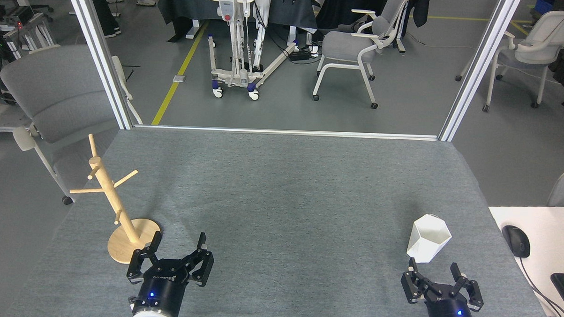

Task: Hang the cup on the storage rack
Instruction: 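Move the right gripper toward the white hexagonal cup, then lower the right gripper around the white cup's rim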

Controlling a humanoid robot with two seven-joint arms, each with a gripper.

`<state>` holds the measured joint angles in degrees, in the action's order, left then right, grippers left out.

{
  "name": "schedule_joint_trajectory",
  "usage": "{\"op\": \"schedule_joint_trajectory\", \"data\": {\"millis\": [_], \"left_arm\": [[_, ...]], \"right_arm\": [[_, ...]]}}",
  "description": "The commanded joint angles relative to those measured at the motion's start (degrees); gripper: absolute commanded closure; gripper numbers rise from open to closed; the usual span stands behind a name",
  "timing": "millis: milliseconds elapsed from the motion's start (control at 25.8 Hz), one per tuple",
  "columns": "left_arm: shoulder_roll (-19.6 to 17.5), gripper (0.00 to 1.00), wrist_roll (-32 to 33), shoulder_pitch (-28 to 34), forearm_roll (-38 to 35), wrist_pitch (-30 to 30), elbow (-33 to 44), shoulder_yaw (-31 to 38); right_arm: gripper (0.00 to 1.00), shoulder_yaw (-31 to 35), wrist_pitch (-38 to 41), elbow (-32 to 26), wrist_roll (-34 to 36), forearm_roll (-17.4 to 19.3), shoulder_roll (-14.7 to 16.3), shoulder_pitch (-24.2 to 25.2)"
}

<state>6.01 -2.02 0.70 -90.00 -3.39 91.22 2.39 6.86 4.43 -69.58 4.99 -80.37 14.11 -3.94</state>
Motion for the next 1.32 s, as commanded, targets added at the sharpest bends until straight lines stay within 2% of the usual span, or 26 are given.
{"op": "schedule_joint_trajectory", "data": {"millis": [0, 116, 504, 1280], "left_arm": [[0.1, 0.01, 0.0, 0.0, 0.0, 0.1, -0.1, 0.1], [0.1, 0.01, 0.0, 0.0, 0.0, 0.3, -0.2, 0.0], [0.1, 0.01, 0.1, -0.1, 0.0, 0.7, -0.3, 0.1], [0.3, 0.01, 0.1, -0.2, 0.0, 0.7, -0.8, 0.0]], "right_arm": [[0.00, 0.0, -3.6, 2.0, 0.0, 0.0, 0.0, -1.7], [0.00, -0.1, -5.8, 3.1, -0.1, 0.0, 0.2, -2.4], [0.00, -0.4, -2.0, 8.8, -0.1, 0.0, 0.6, -6.6], [0.00, -0.3, -0.5, 11.8, -0.1, 0.0, 0.7, -9.9]]}}
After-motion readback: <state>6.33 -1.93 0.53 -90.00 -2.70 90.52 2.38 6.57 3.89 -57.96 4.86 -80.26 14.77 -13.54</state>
